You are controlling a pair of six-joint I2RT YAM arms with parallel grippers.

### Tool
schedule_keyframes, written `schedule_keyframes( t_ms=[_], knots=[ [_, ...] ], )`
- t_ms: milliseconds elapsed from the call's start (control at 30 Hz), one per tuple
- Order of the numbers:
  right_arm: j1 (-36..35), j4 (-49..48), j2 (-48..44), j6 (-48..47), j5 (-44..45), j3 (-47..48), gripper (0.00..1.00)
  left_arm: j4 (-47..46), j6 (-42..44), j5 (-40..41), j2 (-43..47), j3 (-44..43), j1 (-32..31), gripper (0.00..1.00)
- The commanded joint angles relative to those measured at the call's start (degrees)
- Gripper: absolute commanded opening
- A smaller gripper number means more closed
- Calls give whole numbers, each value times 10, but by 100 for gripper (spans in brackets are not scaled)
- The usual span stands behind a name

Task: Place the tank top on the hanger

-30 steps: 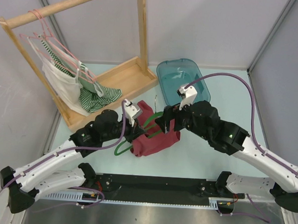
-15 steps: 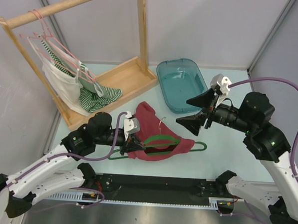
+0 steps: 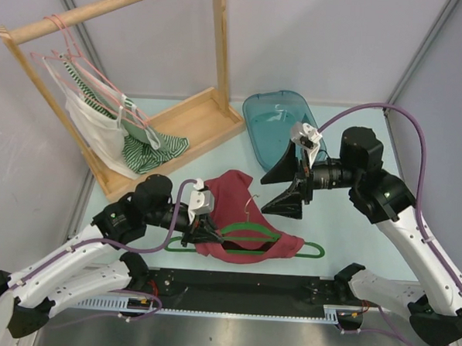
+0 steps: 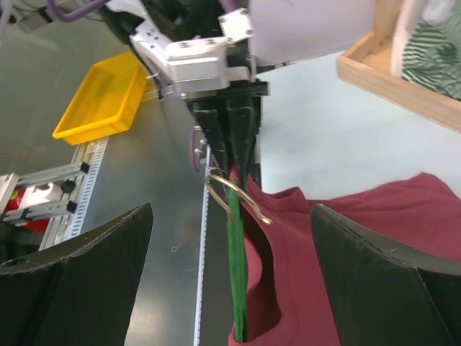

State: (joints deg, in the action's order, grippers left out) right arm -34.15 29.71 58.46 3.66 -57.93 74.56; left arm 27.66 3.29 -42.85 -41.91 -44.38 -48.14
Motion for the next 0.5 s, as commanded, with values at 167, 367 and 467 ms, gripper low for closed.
schedule_keyframes(
  t_ms=[167, 367, 467],
  knots=[
    [-70, -33, 17, -4, 1, -6, 92, -30, 14, -41, -5, -11, -2, 0],
    [-94, -44, 19, 0, 39, -9, 76, -35, 8, -32, -3, -8, -2, 0],
    [-101, -41, 15, 4, 66, -9, 60, -38, 7, -22, -1, -6, -2, 0]
  ],
)
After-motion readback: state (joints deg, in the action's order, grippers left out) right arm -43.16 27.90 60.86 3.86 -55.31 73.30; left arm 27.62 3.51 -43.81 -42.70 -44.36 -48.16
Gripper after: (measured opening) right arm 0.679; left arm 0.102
